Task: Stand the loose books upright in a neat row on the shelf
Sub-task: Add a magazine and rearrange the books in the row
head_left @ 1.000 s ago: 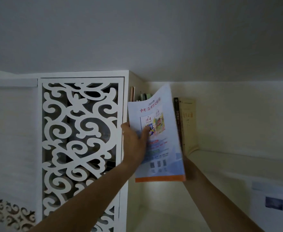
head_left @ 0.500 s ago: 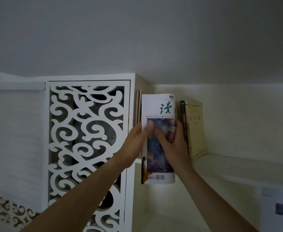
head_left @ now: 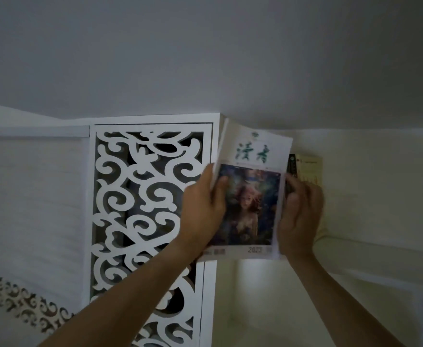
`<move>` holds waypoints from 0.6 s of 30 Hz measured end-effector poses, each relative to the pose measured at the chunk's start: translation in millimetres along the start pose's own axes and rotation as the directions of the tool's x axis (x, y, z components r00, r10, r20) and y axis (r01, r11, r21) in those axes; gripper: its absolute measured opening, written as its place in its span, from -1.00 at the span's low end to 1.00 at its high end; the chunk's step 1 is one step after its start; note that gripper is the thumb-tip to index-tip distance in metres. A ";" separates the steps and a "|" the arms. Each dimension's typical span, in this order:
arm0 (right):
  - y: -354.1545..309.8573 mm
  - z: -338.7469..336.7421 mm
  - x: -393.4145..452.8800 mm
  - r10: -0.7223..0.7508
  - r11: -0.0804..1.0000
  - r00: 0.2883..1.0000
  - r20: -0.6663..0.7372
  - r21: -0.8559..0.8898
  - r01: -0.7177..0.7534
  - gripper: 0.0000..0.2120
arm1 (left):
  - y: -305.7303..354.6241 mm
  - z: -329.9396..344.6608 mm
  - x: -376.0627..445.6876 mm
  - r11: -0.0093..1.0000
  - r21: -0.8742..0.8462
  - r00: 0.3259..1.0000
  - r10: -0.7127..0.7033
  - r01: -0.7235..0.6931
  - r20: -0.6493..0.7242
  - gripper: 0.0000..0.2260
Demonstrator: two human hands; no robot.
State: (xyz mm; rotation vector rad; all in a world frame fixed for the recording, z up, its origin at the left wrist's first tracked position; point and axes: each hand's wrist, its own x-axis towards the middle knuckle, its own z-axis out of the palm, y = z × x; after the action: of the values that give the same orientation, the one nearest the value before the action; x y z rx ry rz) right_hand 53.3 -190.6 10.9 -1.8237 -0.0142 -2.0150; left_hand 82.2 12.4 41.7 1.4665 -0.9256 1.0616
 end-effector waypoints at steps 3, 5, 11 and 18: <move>25.7 -5.6 6.0 0.169 0.961 0.978 -0.122 -0.202 -0.191 -0.54 | -13.4 -17.8 7.5 0.990 0.103 0.988 -0.087 0.100 -0.124 -0.88; 26.8 0.0 -2.9 0.239 0.942 0.971 -0.027 -0.237 -0.239 -0.51 | -17.9 -21.7 9.1 0.971 0.203 0.981 -0.090 0.124 -0.173 -0.87; 1.2 20.0 -19.9 0.262 0.866 0.963 0.063 -0.456 -0.206 0.04 | -16.1 -23.8 9.3 0.906 0.393 0.975 -0.077 0.155 -0.206 -0.81; -11.1 50.3 -35.5 0.388 0.832 0.910 0.146 -0.480 -0.278 0.40 | -11.6 -28.5 3.4 0.877 0.462 0.984 -0.060 0.133 -0.170 -0.59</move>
State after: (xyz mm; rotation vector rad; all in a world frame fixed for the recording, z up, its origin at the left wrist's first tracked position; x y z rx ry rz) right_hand 99.4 -155.7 -13.0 -2.1511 0.7148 -1.6265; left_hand 90.3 42.3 42.9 1.7772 -0.4922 1.3668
